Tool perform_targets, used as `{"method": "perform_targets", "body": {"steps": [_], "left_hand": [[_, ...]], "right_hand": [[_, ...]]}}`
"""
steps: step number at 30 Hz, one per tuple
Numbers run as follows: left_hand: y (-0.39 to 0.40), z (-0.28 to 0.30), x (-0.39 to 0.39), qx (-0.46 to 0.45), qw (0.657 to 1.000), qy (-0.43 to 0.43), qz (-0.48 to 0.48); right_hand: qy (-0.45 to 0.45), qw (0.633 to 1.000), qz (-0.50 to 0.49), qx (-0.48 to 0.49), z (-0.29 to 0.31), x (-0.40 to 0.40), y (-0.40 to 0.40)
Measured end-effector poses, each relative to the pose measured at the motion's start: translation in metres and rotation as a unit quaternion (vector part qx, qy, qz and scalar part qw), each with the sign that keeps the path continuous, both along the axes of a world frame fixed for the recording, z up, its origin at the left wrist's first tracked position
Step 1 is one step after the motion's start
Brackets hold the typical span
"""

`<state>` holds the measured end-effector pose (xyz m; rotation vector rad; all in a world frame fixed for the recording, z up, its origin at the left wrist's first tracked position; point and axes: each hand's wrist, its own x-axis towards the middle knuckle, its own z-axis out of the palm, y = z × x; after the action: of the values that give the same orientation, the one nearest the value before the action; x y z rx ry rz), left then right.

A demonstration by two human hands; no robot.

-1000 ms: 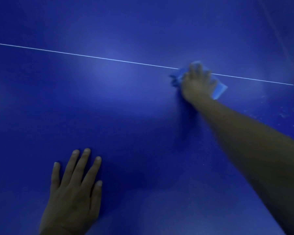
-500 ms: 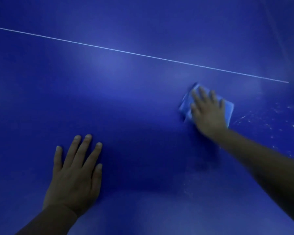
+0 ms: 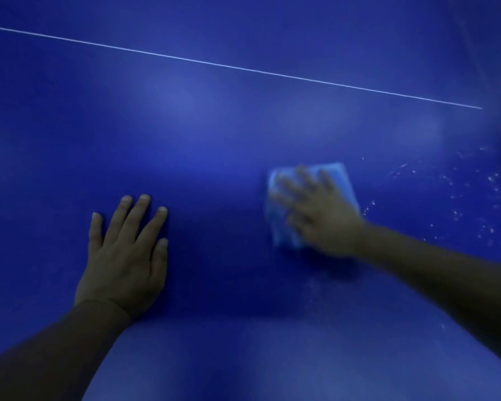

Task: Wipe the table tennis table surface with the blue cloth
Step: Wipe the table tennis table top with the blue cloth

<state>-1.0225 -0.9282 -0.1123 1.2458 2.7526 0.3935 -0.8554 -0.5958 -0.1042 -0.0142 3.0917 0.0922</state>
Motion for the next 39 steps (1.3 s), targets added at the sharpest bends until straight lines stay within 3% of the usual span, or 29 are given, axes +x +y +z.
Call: {"method": "perform_targets", "body": {"steps": [2, 4, 7, 11, 14, 15, 17, 19, 21, 24, 27, 29, 31, 33, 37, 39], "left_hand": [[0.0, -0.001, 0.0, 0.005, 1.0, 0.006, 0.002], [0.001, -0.001, 0.001, 0.003, 1.0, 0.006, 0.005], [0.001, 0.0, 0.0, 0.0, 1.0, 0.01, 0.009], [0.003, 0.002, 0.002, -0.017, 1.0, 0.013, 0.013], [0.004, 0.008, 0.006, -0.039, 0.999, 0.021, 0.013], [0.002, 0.011, 0.008, -0.037, 0.999, 0.022, 0.015], [-0.007, 0.016, 0.016, -0.022, 0.999, 0.023, 0.005], [-0.03, 0.019, 0.033, -0.011, 0.999, 0.025, -0.027], [-0.063, 0.02, 0.057, -0.005, 0.998, 0.029, -0.054], [-0.124, 0.023, 0.101, 0.009, 0.998, 0.022, -0.057], [-0.191, 0.027, 0.144, 0.021, 0.997, 0.027, -0.063], [-0.229, 0.025, 0.162, -0.005, 0.997, 0.019, -0.072], [-0.251, 0.02, 0.168, -0.056, 0.995, -0.003, -0.078], [-0.257, 0.017, 0.166, -0.075, 0.994, -0.025, -0.078], [-0.256, 0.015, 0.167, -0.07, 0.994, -0.03, -0.08], [-0.257, 0.012, 0.168, -0.063, 0.994, -0.025, -0.08]], "right_hand": [[-0.005, 0.972, -0.235, 0.008, 0.006, -0.015, 0.06], [0.0, 0.929, -0.369, -0.012, 0.013, -0.01, 0.087], [0.018, 0.948, -0.317, -0.007, 0.007, 0.011, 0.042], [0.016, 0.996, -0.081, -0.025, 0.002, 0.11, -0.11], [-0.031, 0.998, 0.034, -0.043, 0.009, 0.154, -0.133], [-0.034, 0.999, 0.021, -0.032, 0.01, 0.146, -0.119], [-0.016, 0.993, -0.116, -0.018, 0.008, 0.109, -0.086], [-0.018, 0.962, -0.268, -0.04, 0.015, 0.072, -0.063], [-0.022, 0.942, -0.331, -0.05, 0.014, 0.059, -0.066], [-0.009, 0.957, -0.289, -0.034, 0.008, 0.083, -0.12], [-0.004, 0.977, -0.206, -0.046, 0.007, 0.162, -0.219], [-0.02, 0.987, -0.147, -0.063, 0.009, 0.215, -0.272], [-0.044, 0.99, -0.113, -0.068, 0.012, 0.237, -0.277], [-0.063, 0.982, -0.172, -0.043, 0.011, 0.224, -0.258], [-0.015, 0.913, -0.402, -0.073, 0.014, 0.161, -0.221], [-0.02, 0.906, -0.414, -0.083, 0.015, 0.134, -0.227]]}}
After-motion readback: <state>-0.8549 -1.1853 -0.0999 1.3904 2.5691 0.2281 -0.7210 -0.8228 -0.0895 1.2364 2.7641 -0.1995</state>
